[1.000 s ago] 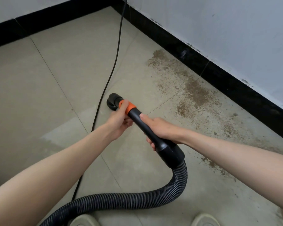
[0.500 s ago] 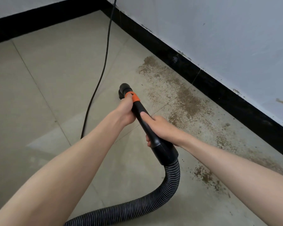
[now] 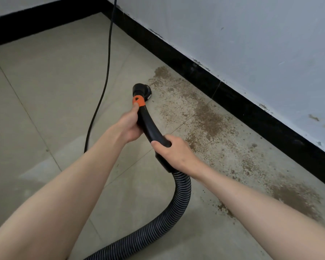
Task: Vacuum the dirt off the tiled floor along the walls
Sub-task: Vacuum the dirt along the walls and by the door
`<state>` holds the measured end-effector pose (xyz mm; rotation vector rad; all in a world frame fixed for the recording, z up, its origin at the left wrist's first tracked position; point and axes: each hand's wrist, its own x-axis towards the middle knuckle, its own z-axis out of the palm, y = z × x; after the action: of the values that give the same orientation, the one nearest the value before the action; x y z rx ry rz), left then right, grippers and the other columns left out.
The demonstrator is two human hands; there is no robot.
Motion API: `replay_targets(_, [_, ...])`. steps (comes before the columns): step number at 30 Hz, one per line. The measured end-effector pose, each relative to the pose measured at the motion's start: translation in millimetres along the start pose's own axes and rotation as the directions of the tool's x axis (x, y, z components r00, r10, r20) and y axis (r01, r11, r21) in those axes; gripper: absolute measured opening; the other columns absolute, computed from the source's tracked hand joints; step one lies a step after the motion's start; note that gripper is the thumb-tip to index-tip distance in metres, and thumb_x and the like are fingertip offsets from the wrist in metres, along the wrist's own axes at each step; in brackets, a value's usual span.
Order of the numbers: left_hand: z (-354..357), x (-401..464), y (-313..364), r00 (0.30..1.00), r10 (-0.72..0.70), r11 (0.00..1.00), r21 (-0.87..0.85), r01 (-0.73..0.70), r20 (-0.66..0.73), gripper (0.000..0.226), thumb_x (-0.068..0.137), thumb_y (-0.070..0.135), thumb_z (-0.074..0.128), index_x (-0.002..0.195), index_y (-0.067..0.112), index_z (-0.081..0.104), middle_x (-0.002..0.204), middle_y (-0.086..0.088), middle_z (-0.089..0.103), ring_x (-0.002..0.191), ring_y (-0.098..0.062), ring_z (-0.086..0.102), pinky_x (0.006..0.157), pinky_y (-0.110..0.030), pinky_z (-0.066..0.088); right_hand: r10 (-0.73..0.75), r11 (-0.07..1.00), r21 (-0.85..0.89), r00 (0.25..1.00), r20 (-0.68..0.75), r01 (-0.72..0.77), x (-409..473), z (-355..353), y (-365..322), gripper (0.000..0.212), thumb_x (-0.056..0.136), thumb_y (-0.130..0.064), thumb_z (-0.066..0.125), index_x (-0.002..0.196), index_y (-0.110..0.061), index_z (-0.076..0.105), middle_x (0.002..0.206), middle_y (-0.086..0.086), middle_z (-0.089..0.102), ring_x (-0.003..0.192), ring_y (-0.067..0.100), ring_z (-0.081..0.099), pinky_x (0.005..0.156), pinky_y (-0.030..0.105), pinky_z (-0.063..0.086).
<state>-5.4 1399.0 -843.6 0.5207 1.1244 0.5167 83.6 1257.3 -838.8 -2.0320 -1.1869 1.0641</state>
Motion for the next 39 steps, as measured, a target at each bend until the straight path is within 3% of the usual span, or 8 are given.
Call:
replay_targets(3, [2.5, 1.3, -8.1, 1.000, -0.023, 0.998, 0.052, 0.023, 0.000, 0.038, 0.099, 0.044, 0.039, 0.095, 0.008, 0.052, 0.090, -0.005, 0.057, 0.081, -0.016, 0.057, 0.062, -0.030, 0.047, 0.006, 0.998, -0.060, 1.000, 0.006, -0.005, 14.1, -4.3, -2.9, 0.038, 0.083, -0.058, 0.054, 0.085, -0.021, 0.058, 0.083, 0.003, 0.071, 0.075, 0.025, 0.068, 0.074, 0.044, 0.057])
replay_targets(6, [4.4, 5.4, -8.0, 1.000, -0.020, 0.998, 0.058, 0.020, -0.014, 0.041, 0.100, 0.045, 0.038, 0.108, 0.007, 0.049, 0.095, -0.005, 0.058, 0.083, -0.016, 0.057, 0.072, -0.032, 0.046, 0.003, 0.992, -0.125, 1.000, 0.019, 0.000, 26.5, -5.0, -5.6, 0.035, 0.083, -0.059, 0.053, 0.080, -0.024, 0.054, 0.081, 0.001, 0.068, 0.076, 0.025, 0.066, 0.071, 0.039, 0.056])
replay_targets(12, [15.3, 23.4, 0.4, 0.989, 0.072, 0.976, 0.212, -0.043, -0.132, 0.040, 0.102, 0.045, 0.030, 0.111, 0.007, 0.041, 0.090, -0.004, 0.053, 0.078, -0.015, 0.052, 0.080, -0.034, 0.041, 0.010, 0.981, -0.193, 1.000, 0.012, -0.008, 49.8, -1.2, -8.3, 0.036, 0.084, -0.062, 0.050, 0.077, -0.026, 0.049, 0.078, -0.001, 0.063, 0.075, 0.024, 0.063, 0.055, 0.031, 0.041])
replay_targets(19, [29.6, 55.2, 16.3, 0.990, 0.093, 0.972, 0.224, -0.068, -0.103, 0.041, 0.102, 0.044, 0.030, 0.114, 0.007, 0.040, 0.094, -0.003, 0.053, 0.081, -0.014, 0.053, 0.080, -0.033, 0.040, -0.005, 0.991, -0.137, 1.000, 0.003, 0.005, 84.4, -15.1, -4.7, 0.035, 0.084, -0.061, 0.052, 0.075, -0.026, 0.049, 0.079, -0.001, 0.063, 0.074, 0.023, 0.063, 0.063, 0.035, 0.049])
replay_targets(23, [42.3, 74.9, 28.4, 0.989, 0.112, 0.965, 0.248, -0.085, -0.100, 0.047, 0.102, 0.043, 0.029, 0.128, 0.005, 0.040, 0.094, -0.003, 0.053, 0.087, -0.018, 0.053, 0.082, -0.033, 0.040, -0.030, 0.993, -0.114, 0.999, -0.018, 0.028, 108.8, -22.1, -2.1, 0.034, 0.084, -0.060, 0.053, 0.074, -0.027, 0.050, 0.078, 0.000, 0.064, 0.073, 0.024, 0.064, 0.062, 0.035, 0.049])
replay_targets(27, [54.5, 92.7, 43.7, 0.988, 0.125, 0.955, 0.283, -0.094, -0.094, 0.050, 0.102, 0.043, 0.028, 0.132, 0.005, 0.038, 0.092, -0.003, 0.052, 0.079, -0.014, 0.052, 0.079, -0.032, 0.041, -0.038, 0.995, -0.098, 0.999, -0.034, 0.035, 133.3, -29.1, -3.3, 0.034, 0.084, -0.059, 0.053, 0.074, -0.028, 0.049, 0.076, -0.001, 0.064, 0.070, 0.022, 0.064, 0.059, 0.034, 0.048])
replay_targets(31, [66.5, 110.6, 59.8, 0.988, 0.132, 0.950, 0.296, -0.101, -0.085, 0.053, 0.102, 0.044, 0.029, 0.137, 0.005, 0.036, 0.102, -0.005, 0.051, 0.093, -0.019, 0.050, 0.083, -0.031, 0.040, -0.041, 0.999, -0.033, 0.998, -0.037, 0.040, 155.5, -37.3, -8.4, 0.029, 0.084, -0.057, 0.054, 0.077, -0.029, 0.052, 0.083, 0.001, 0.068, 0.075, 0.024, 0.066, 0.068, 0.040, 0.055])
replay_targets(39, [82.7, 130.2, 70.0, 0.991, 0.117, 0.934, 0.345, -0.088, -0.063, 0.050, 0.102, 0.045, 0.028, 0.129, 0.005, 0.041, 0.094, -0.005, 0.054, 0.077, -0.015, 0.052, 0.080, -0.031, 0.041, -0.028, 0.999, -0.018, 0.998, -0.058, 0.027, 177.2, -46.2, -7.1, 0.032, 0.085, -0.056, 0.054, 0.086, -0.024, 0.055, 0.087, 0.004, 0.068, 0.079, 0.027, 0.067, 0.074, 0.043, 0.057])
